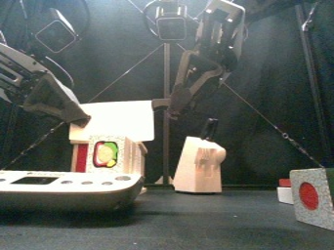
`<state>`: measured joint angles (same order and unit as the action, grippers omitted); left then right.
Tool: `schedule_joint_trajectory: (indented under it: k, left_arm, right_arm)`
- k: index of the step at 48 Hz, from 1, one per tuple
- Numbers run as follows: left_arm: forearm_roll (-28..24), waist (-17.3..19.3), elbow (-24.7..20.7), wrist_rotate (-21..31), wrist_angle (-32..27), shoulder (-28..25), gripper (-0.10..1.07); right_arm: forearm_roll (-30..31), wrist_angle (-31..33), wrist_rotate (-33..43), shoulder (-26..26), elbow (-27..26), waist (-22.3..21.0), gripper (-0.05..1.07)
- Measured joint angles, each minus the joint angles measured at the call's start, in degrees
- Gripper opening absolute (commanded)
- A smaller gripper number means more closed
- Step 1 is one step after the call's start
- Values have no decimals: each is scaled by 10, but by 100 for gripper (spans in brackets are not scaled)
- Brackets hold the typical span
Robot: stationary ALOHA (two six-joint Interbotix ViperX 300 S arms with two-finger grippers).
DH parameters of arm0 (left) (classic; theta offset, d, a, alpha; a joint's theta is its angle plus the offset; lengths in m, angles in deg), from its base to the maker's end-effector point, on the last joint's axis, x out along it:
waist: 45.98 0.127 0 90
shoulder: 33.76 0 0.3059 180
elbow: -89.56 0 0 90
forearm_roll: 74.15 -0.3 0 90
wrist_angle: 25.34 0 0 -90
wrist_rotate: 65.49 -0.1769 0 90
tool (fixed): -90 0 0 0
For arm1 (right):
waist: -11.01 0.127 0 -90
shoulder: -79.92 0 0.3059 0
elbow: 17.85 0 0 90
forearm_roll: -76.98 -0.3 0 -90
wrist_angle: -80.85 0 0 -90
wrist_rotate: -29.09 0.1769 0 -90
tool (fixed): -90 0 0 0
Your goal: Cut sushi roll
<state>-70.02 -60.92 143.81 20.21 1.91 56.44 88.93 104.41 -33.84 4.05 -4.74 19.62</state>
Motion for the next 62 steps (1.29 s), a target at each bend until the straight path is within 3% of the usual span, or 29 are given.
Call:
schedule_joint_trajectory:
  k: [36,51,62]
  left_arm:
    - [22,-4,1,3,-4,-2,23]
    - [80,-18,-2,4,1,-22,23]
    - [92,-23,-4,4,13,-48,23]
  right_arm:
    - [-6,-4,0,12,1,0,35]
    - [-12,-7,1,28,1,0,35]
    - [-21,-7,1,33,1,-1,35]
